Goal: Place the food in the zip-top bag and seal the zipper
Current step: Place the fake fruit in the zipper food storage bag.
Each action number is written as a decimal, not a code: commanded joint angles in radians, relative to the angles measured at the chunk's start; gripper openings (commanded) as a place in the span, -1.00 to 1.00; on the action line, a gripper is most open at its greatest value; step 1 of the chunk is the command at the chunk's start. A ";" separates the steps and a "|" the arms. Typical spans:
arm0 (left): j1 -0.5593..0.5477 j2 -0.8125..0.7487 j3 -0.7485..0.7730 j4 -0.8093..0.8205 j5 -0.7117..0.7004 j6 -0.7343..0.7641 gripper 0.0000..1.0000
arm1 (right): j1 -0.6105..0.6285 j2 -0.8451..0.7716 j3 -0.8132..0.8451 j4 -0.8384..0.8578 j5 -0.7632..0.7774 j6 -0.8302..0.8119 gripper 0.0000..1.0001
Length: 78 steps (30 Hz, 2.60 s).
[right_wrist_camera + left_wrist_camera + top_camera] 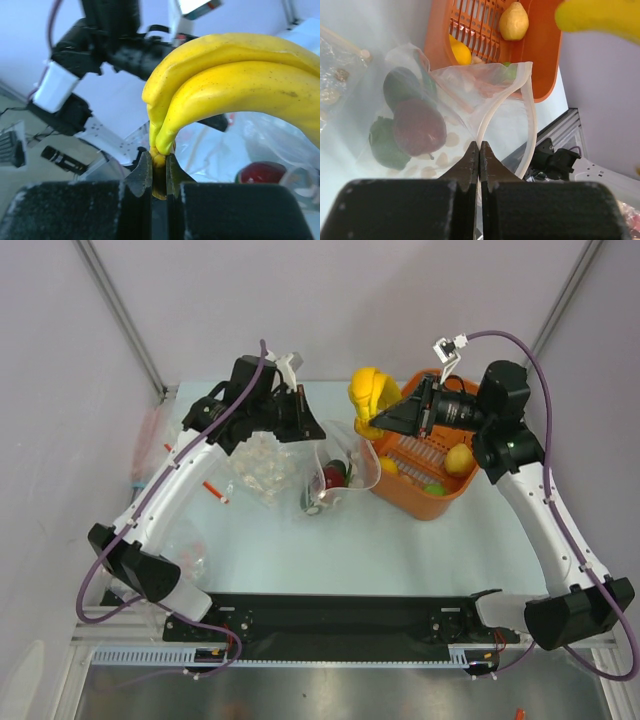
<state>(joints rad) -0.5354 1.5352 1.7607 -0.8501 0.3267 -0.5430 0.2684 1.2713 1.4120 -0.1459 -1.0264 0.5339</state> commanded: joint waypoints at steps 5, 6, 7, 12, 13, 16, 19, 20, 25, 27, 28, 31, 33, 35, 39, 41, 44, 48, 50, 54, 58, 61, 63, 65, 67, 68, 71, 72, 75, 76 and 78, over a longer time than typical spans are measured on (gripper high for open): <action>0.006 0.011 0.078 0.022 0.072 -0.080 -0.99 | 0.058 -0.087 -0.045 0.385 -0.136 0.314 -1.00; 0.008 0.017 0.086 0.017 0.077 -0.089 -0.99 | 0.063 -0.092 -0.051 0.410 -0.144 0.337 -1.00; 0.008 0.019 0.095 0.017 0.083 -0.095 -0.99 | 0.069 -0.095 -0.057 0.434 -0.146 0.359 -1.00; 0.008 0.023 0.144 0.019 0.123 -0.141 -0.99 | 0.118 -0.113 -0.106 0.597 -0.159 0.486 -1.00; 0.008 0.023 0.151 0.025 0.130 -0.149 -0.99 | 0.126 -0.115 -0.113 0.612 -0.159 0.497 -1.00; 0.008 0.016 0.154 0.048 0.167 -0.190 -0.99 | 0.138 -0.122 -0.133 0.669 -0.155 0.520 -1.00; 0.012 0.011 0.157 0.071 0.198 -0.230 -0.99 | 0.141 -0.130 -0.157 0.706 -0.146 0.552 -1.00; 0.014 0.008 0.160 0.078 0.205 -0.241 -0.99 | 0.143 -0.133 -0.165 0.733 -0.144 0.558 -1.00; 0.020 -0.004 0.163 0.140 0.247 -0.321 -0.99 | 0.144 -0.159 -0.218 0.824 -0.127 0.615 -1.00; 0.023 -0.007 0.167 0.157 0.252 -0.344 -1.00 | 0.143 -0.170 -0.246 0.842 -0.115 0.626 -1.00; 0.026 -0.009 0.169 0.160 0.256 -0.348 -1.00 | 0.143 -0.174 -0.254 0.847 -0.110 0.624 -1.00; 0.029 -0.012 0.187 0.157 0.261 -0.356 -0.99 | 0.141 -0.194 -0.289 0.865 -0.095 0.626 -1.00; 0.031 -0.014 0.191 0.152 0.262 -0.356 -0.99 | 0.141 -0.202 -0.312 0.881 -0.087 0.633 -1.00; 0.032 -0.012 0.195 0.152 0.265 -0.357 -0.99 | 0.140 -0.205 -0.323 0.893 -0.086 0.635 -1.00; 0.034 -0.018 0.198 0.152 0.273 -0.364 -0.99 | 0.111 -0.217 -0.358 0.925 -0.080 0.649 -1.00; 0.034 -0.021 0.198 0.149 0.276 -0.365 -0.99 | 0.097 -0.217 -0.380 0.969 -0.078 0.669 -1.00; 0.035 -0.026 0.197 0.148 0.285 -0.364 -0.99 | 0.075 -0.194 -0.407 1.074 -0.078 0.731 -1.00; 0.035 -0.029 0.197 0.149 0.298 -0.370 -1.00 | 0.058 -0.139 -0.441 1.230 -0.077 0.834 -1.00; 0.035 -0.030 0.200 0.154 0.304 -0.373 -0.99 | 0.054 -0.102 -0.458 1.328 -0.070 0.896 -1.00; 0.035 -0.035 0.201 0.160 0.307 -0.379 -0.99 | 0.054 -0.049 -0.481 1.437 -0.063 0.960 -1.00; 0.035 -0.041 0.200 0.158 0.307 -0.377 -0.99 | 0.051 -0.021 -0.510 1.487 -0.058 0.977 -1.00; 0.035 -0.046 0.200 0.161 0.310 -0.376 -0.99 | 0.046 -0.010 -0.538 1.493 -0.047 0.974 -1.00; 0.037 -0.047 0.200 0.161 0.310 -0.374 -0.99 | 0.040 0.000 -0.550 1.491 -0.038 0.974 -1.00; 0.035 -0.049 0.198 0.163 0.310 -0.373 -0.99 | 0.034 0.007 -0.568 1.485 -0.031 0.976 -1.00; 0.037 -0.049 0.197 0.161 0.311 -0.371 -0.99 | 0.029 0.019 -0.573 1.474 -0.031 0.971 -1.00; 0.037 -0.049 0.191 0.161 0.310 -0.371 -0.99 | 0.029 0.023 -0.573 1.456 -0.034 0.962 -1.00; 0.035 -0.050 0.178 0.170 0.316 -0.377 -0.99 | 0.028 0.016 -0.573 1.384 -0.035 0.899 -1.00; 0.037 -0.052 0.175 0.177 0.319 -0.380 -0.99 | 0.028 0.013 -0.570 1.350 -0.035 0.878 -1.00; 0.035 -0.052 0.174 0.181 0.324 -0.387 -0.99 | 0.029 0.000 -0.558 1.238 -0.046 0.790 -1.00; 0.037 -0.052 0.174 0.183 0.325 -0.387 -1.00 | 0.029 -0.001 -0.552 1.179 -0.050 0.769 -1.00; 0.037 -0.052 0.172 0.181 0.324 -0.382 -0.99 | 0.032 -0.013 -0.539 1.066 -0.060 0.694 -0.78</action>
<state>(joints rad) -0.4995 1.5307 1.9087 -0.7242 0.6071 -0.8829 0.3008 1.2949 0.8326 1.0817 -1.0817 1.3640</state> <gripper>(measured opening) 0.009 0.094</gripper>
